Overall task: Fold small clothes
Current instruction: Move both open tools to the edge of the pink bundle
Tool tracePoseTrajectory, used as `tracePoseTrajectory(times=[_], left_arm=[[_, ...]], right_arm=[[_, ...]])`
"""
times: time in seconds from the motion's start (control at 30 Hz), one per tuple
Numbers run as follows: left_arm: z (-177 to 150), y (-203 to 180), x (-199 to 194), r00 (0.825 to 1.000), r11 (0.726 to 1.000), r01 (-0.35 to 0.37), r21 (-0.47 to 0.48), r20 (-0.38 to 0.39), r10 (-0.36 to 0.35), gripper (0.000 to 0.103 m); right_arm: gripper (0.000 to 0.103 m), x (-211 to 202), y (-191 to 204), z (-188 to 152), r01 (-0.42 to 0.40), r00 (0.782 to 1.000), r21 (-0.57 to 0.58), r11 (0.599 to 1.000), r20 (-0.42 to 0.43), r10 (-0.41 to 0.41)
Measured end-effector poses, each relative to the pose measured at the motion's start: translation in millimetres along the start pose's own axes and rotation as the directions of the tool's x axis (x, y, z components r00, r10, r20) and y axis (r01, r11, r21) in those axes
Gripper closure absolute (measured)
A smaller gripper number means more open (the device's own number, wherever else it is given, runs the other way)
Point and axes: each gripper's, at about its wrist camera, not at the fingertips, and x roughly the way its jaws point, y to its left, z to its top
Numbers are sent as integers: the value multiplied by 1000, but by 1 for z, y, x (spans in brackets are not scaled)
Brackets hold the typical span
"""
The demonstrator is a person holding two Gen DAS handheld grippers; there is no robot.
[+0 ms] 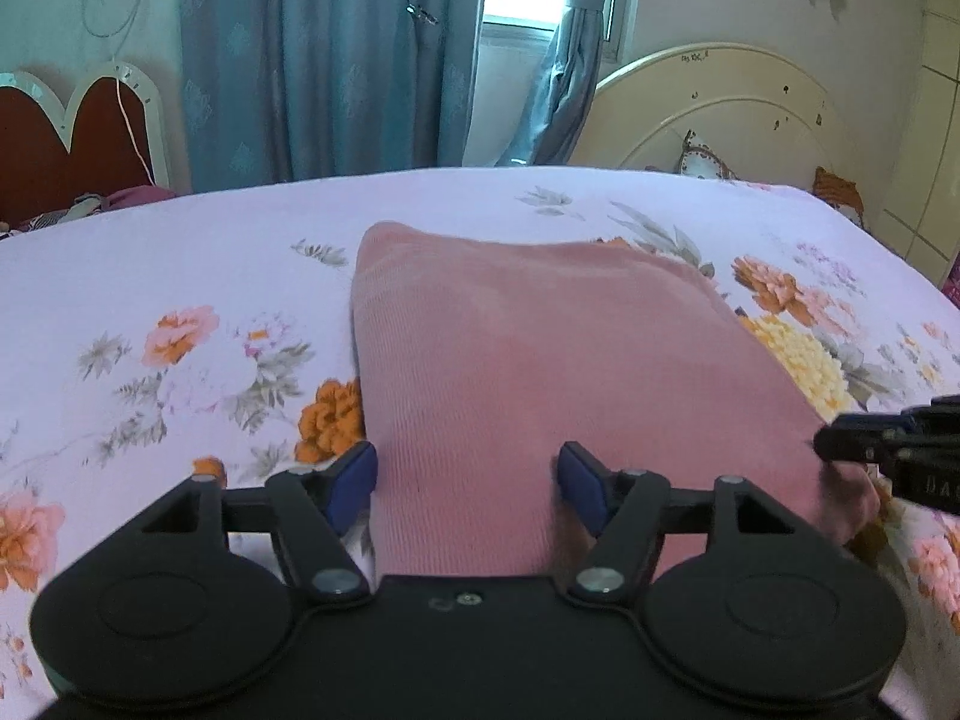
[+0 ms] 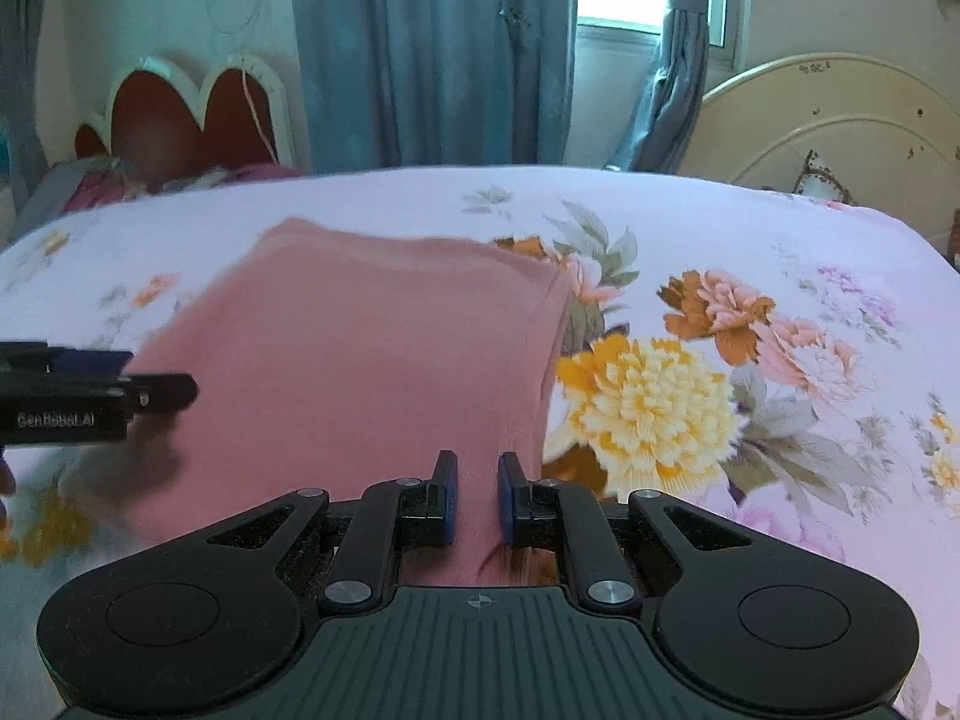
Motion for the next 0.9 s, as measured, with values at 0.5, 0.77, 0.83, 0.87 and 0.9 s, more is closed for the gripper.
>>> tracePoseTrajectory(times=[0.5,0.77,0.83,0.87,0.9], left_arm=[[13,-1,0,999,998,19,-53,-45,-21,24],[34,5,9,999,997,21,-71,-25,-23,22],[39,11,15,999,995,19,-94,-28,-22,21],[40,13,18,999,994,19,-103,-32,-22,21],[42,16,22,999,993,23,-113,-39,-27,21]], right_arm=[[13,-23,-24,13,2,998,97,995,59,-8],[12,-2,-46,33,-56,998,229,972,32,50],[12,8,-50,39,-76,997,250,965,21,73],[12,12,-50,41,-86,996,259,962,17,85],[13,17,-52,44,-99,995,267,959,13,99]])
